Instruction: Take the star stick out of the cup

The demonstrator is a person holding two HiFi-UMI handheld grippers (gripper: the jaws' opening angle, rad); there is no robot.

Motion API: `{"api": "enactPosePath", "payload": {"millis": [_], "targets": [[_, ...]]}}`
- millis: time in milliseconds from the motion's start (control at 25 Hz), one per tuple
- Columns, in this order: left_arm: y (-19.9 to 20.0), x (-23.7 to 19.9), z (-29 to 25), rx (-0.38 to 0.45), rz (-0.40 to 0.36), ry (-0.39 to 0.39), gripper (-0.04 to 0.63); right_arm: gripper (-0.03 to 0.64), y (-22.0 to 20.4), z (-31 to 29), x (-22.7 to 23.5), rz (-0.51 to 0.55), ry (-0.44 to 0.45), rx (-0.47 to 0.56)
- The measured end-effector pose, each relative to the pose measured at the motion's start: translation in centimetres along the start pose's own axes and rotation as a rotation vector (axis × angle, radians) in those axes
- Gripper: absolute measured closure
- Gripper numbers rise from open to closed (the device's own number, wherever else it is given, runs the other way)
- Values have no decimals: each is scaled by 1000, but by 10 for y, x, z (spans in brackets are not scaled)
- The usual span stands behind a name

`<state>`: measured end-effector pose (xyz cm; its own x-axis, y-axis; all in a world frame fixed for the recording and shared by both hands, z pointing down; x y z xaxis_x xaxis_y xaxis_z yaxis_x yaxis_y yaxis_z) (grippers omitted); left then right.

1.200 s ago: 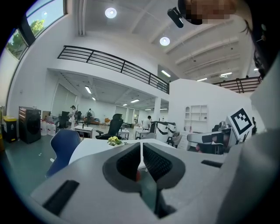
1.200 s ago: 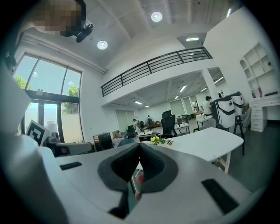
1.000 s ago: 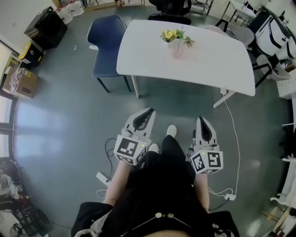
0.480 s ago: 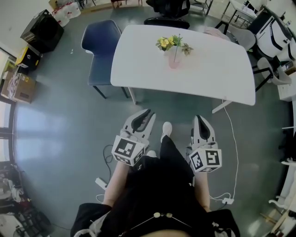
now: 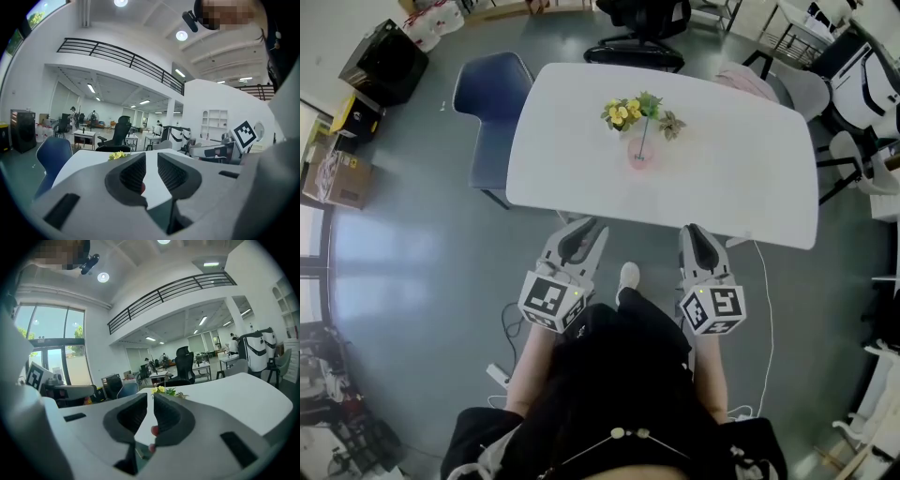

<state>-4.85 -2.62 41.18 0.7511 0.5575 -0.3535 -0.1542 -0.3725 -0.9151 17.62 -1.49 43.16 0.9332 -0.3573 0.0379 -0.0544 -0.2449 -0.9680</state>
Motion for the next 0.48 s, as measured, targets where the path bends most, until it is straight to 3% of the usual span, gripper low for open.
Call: {"api": "enactPosePath", "payload": {"millis": [240, 480], "targets": [[6, -13, -35, -9, 47, 45, 529, 552, -4, -82, 44, 22, 79, -87], [10, -44, -42, -14, 77, 123, 529, 541, -11, -163, 60, 46, 110, -184]]}}
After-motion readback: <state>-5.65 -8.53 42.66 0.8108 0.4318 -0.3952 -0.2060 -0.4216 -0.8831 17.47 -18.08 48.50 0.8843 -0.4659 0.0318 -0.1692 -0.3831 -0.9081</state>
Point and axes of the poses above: the fingertips, and each gripper's own axes: z backward along the fingers, x to its right, y out of its top, the point moved 6 cm from there along z, backward along the fingers, and after that the axes turned 12 degrees about z, right-handed, at the moved point
